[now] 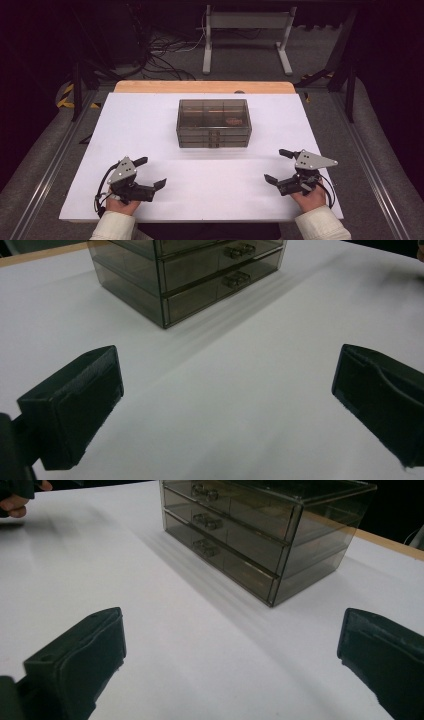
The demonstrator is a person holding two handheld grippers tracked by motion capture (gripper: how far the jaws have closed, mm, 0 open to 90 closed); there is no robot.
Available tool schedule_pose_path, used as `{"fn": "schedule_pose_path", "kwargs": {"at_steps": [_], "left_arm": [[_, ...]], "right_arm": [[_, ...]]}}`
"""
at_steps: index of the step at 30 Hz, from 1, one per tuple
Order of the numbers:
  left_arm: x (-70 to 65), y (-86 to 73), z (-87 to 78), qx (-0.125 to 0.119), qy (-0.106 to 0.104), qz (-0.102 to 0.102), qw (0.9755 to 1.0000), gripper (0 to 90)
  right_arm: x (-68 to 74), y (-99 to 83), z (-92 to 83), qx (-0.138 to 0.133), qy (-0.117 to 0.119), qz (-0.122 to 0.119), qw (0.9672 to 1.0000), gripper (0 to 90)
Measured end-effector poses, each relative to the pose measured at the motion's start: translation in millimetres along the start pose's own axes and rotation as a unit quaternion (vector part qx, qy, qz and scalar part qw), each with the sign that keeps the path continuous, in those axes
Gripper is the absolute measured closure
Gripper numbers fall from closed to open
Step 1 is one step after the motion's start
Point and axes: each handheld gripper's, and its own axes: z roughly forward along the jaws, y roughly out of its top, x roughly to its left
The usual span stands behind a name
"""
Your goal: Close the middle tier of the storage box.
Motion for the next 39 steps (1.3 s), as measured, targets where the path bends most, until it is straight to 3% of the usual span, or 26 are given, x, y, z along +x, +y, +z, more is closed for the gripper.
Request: {"fn": "schedule_pose_path", "kwargs": {"at_steps": [6, 7, 12, 15, 18, 19, 21, 24, 25, 27, 30, 34, 35, 39], "left_arm": [[2.1, -1.1, -0.8, 0.001, 0.001, 0.006, 1.0, 1.2], [1.1, -1.6, -0.6, -0.001, -0.001, -0.003, 1.0, 1.2], [3.6, -2.5, -2.1, 0.001, 0.002, 0.005, 1.0, 1.2], [3.4, -3.3, -1.6, -0.004, 0.001, -0.004, 1.0, 1.1], [4.9, -3.5, -1.0, -0.001, 0.006, 0.009, 0.9999, 1.1], [3.4, -4.1, 0.1, -0.003, 0.006, 0.001, 1.0, 1.1], [3.9, -3.8, 0.0, -0.006, 0.021, 0.017, 0.9996, 1.1], [1.7, -5.0, 2.6, -0.013, 0.018, 0.002, 0.9998, 1.1], [2.3, -4.7, 3.0, -0.01, 0.019, 0.011, 0.9997, 1.1], [-0.3, -5.4, 5.9, -0.009, 0.012, 0.001, 0.9999, 1.1], [0.7, -4.8, 7.1, -0.005, 0.011, 0.014, 0.9998, 1.1], [1.0, -4.9, 7.2, -0.005, 0.007, 0.012, 0.9999, 1.1], [-0.1, -5.3, 7.5, -0.006, 0.003, 0.003, 1.0, 1.1], [0.1, -5.2, 7.7, -0.005, 0.0, 0.006, 1.0, 1.1]], "right_arm": [[-0.1, -9.5, -2.4, 0.004, 0.006, 0.017, 0.9998, 0.0], [-0.2, -11.1, -2.4, 0.003, 0.007, 0.018, 0.9998, 0.0], [0.3, -20.2, -0.9, 0.015, 0.011, 0.024, 0.9995, 0.0], [0.2, -23.1, 1.9, 0.022, 0.013, 0.028, 0.9993, 0.0], [2.4, -23.2, 5.9, 0.03, 0.013, 0.015, 0.9994, 0.0], [3.5, -23.0, 6.6, 0.033, 0.013, 0.012, 0.9993, 0.0], [4.6, -22.8, 7.8, 0.035, 0.012, 0.007, 0.9993, 0.0], [4.5, -23.1, 8.7, 0.036, 0.013, 0.006, 0.9992, 0.0], [4.4, -23.0, 8.9, 0.036, 0.013, 0.006, 0.9993, 0.0], [4.5, -23.0, 8.8, 0.035, 0.013, 0.005, 0.9993, 0.0], [4.8, -23.0, 8.5, 0.035, 0.014, 0.003, 0.9993, 0.0], [5.4, -23.0, 8.8, 0.034, 0.014, 0.0, 0.9993, 0.0], [5.7, -23.0, 8.8, 0.035, 0.014, 0.0, 0.9993, 0.0], [5.9, -22.9, 9.1, 0.036, 0.013, -0.002, 0.9993, 0.0]]}}
